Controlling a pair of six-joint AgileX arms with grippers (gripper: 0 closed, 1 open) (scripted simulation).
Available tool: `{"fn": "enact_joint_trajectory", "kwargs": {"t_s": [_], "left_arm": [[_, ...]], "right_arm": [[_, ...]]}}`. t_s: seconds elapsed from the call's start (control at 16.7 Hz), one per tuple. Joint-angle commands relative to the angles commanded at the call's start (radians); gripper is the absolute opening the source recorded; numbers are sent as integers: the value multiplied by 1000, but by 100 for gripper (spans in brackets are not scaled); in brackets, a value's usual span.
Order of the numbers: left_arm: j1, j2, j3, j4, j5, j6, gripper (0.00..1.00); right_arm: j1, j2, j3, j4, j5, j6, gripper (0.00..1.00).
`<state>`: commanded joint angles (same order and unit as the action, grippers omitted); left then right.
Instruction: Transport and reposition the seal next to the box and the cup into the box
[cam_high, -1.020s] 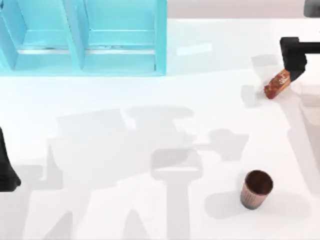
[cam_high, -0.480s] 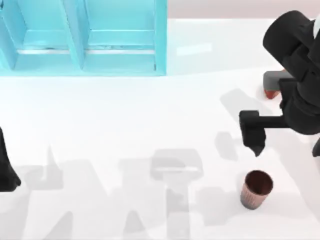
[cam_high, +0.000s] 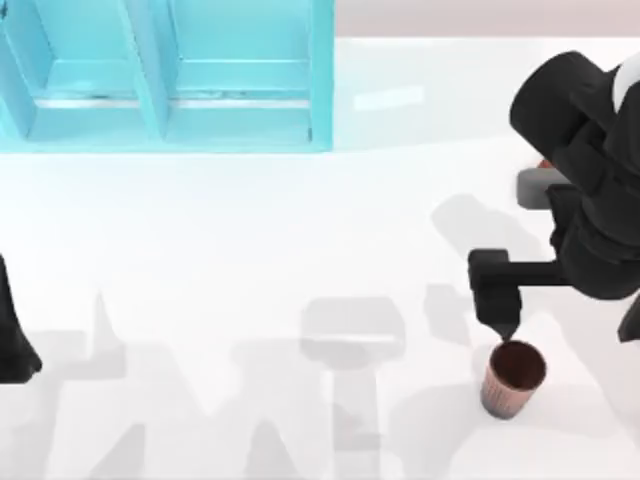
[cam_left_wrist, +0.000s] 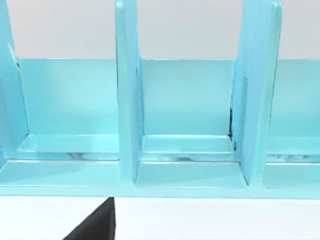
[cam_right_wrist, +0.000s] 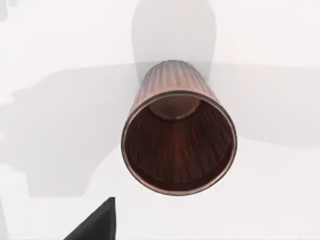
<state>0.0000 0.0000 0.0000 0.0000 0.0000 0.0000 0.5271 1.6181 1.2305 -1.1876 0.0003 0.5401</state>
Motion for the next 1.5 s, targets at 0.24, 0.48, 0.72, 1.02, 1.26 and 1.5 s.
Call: {"fn": "enact_joint_trajectory", "kwargs": {"t_s": [0.24,0.48,0.72,1.02,1.26,1.5], "left_arm": [[0,0,0,0,0,0,100],[0,0,0,0,0,0,100],[0,0,0,0,0,0,100],[0,0,0,0,0,0,100],[0,0,0,0,0,0,100],[0,0,0,0,0,0,100]], "right_arm": [[3,27,-77,105,-1,1,100],[6,71,-191,271,-1,5,100],[8,87,-231,321,-1,7,100],[8,87,-231,321,-1,7,77],[8,87,-231,321,-1,7,47],[8,87,-231,321,-1,7,17]]}}
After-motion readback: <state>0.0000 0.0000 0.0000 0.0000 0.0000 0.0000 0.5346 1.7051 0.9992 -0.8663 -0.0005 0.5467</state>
